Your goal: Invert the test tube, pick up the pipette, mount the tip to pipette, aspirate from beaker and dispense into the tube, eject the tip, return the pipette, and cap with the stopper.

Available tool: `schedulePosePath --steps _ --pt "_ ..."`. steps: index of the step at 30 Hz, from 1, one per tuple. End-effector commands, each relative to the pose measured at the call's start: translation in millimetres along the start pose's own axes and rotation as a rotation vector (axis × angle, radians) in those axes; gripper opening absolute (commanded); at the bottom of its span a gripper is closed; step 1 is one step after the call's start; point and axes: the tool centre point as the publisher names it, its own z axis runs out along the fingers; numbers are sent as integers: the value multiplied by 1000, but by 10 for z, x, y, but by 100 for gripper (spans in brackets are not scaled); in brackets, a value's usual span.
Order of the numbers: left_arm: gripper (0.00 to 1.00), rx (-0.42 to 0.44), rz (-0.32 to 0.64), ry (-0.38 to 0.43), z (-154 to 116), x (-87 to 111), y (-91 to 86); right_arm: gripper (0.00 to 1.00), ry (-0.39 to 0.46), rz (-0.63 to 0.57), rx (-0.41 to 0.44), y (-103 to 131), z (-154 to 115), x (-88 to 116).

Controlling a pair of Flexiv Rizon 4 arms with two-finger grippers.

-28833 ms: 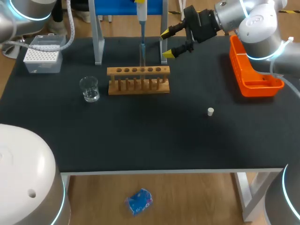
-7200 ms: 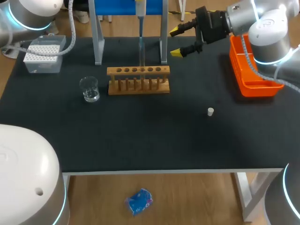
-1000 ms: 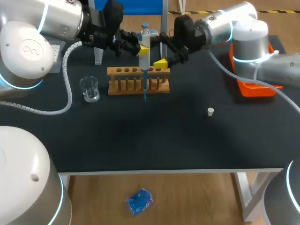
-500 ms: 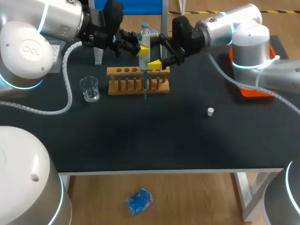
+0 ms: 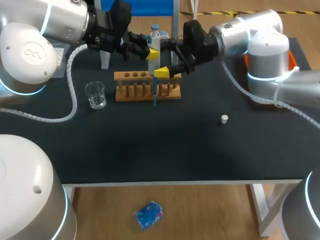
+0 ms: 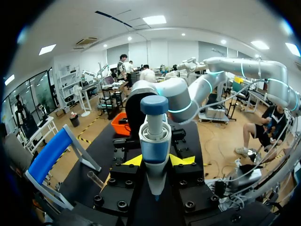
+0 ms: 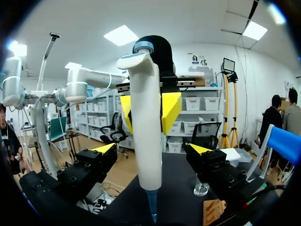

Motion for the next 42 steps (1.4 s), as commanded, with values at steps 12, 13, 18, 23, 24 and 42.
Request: schedulePosePath --steps 12,13,18,23,24,42 --pt "0 2 1 1 -5 -4 2 100 -2 -1 -48 -15 50 36" --pt "0 2 1 1 -5 -4 2 100 -2 -1 -49 -15 51 36" --pt "0 2 1 1 -5 -4 2 93 0 1 -52 -14 58 28" --pt "0 2 1 1 -5 -4 2 49 -2 1 -56 -11 60 20" --pt "0 2 1 1 -5 -4 2 42 -2 1 -56 -13 61 18" --pt "0 2 1 1 -5 -4 2 0 -9 -2 -65 -16 59 -2"
